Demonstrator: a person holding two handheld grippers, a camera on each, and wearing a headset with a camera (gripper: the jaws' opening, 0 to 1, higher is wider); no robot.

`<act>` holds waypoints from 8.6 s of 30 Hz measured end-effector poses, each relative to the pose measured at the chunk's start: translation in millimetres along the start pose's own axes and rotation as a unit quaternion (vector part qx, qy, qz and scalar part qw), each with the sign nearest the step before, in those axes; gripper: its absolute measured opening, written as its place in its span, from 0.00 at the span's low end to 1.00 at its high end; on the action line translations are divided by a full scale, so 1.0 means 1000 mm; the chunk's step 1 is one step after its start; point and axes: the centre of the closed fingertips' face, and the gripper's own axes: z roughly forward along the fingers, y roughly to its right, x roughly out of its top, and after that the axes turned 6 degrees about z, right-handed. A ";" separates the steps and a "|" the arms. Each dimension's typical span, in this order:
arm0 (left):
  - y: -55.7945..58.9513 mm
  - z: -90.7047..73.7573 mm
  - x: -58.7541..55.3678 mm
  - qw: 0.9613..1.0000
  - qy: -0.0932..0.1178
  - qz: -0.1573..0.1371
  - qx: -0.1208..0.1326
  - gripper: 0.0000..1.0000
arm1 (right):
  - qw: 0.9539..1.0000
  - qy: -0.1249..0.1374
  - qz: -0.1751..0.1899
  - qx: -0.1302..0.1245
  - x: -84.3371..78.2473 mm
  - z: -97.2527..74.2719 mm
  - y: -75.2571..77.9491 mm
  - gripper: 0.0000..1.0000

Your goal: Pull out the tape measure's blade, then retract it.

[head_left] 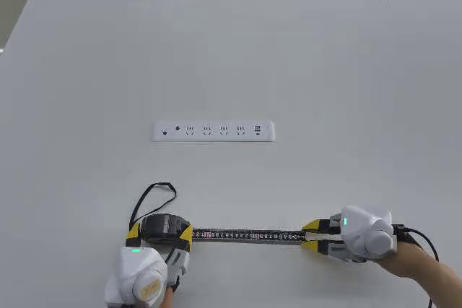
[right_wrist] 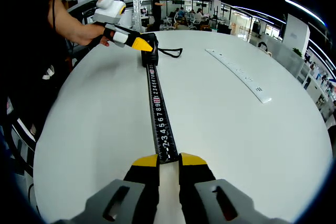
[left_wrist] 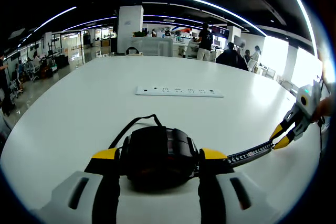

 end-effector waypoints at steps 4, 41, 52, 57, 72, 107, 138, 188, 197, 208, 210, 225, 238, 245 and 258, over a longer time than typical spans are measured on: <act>-0.002 0.000 0.000 1.000 0.000 -0.008 -0.003 0.55 | 1.000 0.011 0.002 0.000 0.006 -0.001 0.000 0.10; -0.004 0.002 -0.002 1.000 -0.003 -0.018 -0.009 0.54 | 1.000 0.022 -0.004 0.012 0.038 0.024 -0.012 0.11; -0.004 0.003 -0.003 1.000 -0.004 -0.021 -0.010 0.54 | 0.999 0.030 -0.002 0.013 0.049 0.033 -0.017 0.11; -0.003 0.002 -0.002 1.000 -0.005 -0.022 -0.011 0.54 | 0.999 0.033 -0.004 0.015 0.058 0.041 -0.020 0.11; -0.004 0.004 -0.003 0.999 -0.005 -0.031 -0.015 0.53 | 0.999 0.038 -0.006 0.013 0.071 0.053 -0.022 0.11; -0.003 0.002 -0.002 1.000 -0.009 -0.006 0.009 0.60 | 0.999 0.047 -0.007 0.014 0.080 0.067 -0.028 0.11; -0.002 0.001 -0.004 1.000 -0.014 -0.022 0.004 0.56 | 0.998 0.061 -0.007 0.025 0.098 0.085 -0.035 0.11; -0.007 0.004 -0.007 0.999 -0.017 -0.047 -0.004 0.56 | 0.995 0.086 -0.021 0.046 0.146 0.134 -0.052 0.11; -0.006 0.003 -0.005 0.999 -0.017 -0.048 -0.005 0.56 | 0.995 0.089 -0.024 0.049 0.154 0.144 -0.056 0.11; -0.006 0.003 -0.006 0.999 -0.018 -0.048 -0.007 0.56 | 0.994 0.087 -0.038 0.057 0.160 0.151 -0.059 0.11; -0.006 0.003 -0.005 0.999 -0.017 -0.050 -0.006 0.56 | 0.994 0.087 -0.037 0.057 0.160 0.151 -0.058 0.11; -0.007 0.006 -0.010 0.999 -0.017 -0.045 -0.004 0.59 | 0.993 0.082 -0.052 0.062 0.159 0.152 -0.060 0.13; 0.001 0.003 -0.007 0.999 -0.019 -0.046 -0.015 0.66 | 0.995 0.085 -0.041 0.042 0.153 0.134 -0.049 0.23; 0.001 0.001 -0.003 0.999 -0.011 -0.015 -0.032 0.68 | 0.995 0.088 -0.024 0.030 0.150 0.126 -0.052 0.27; 0.007 -0.024 0.010 0.998 -0.005 0.017 -0.066 0.75 | 0.995 0.101 0.018 -0.006 0.149 0.101 -0.059 0.38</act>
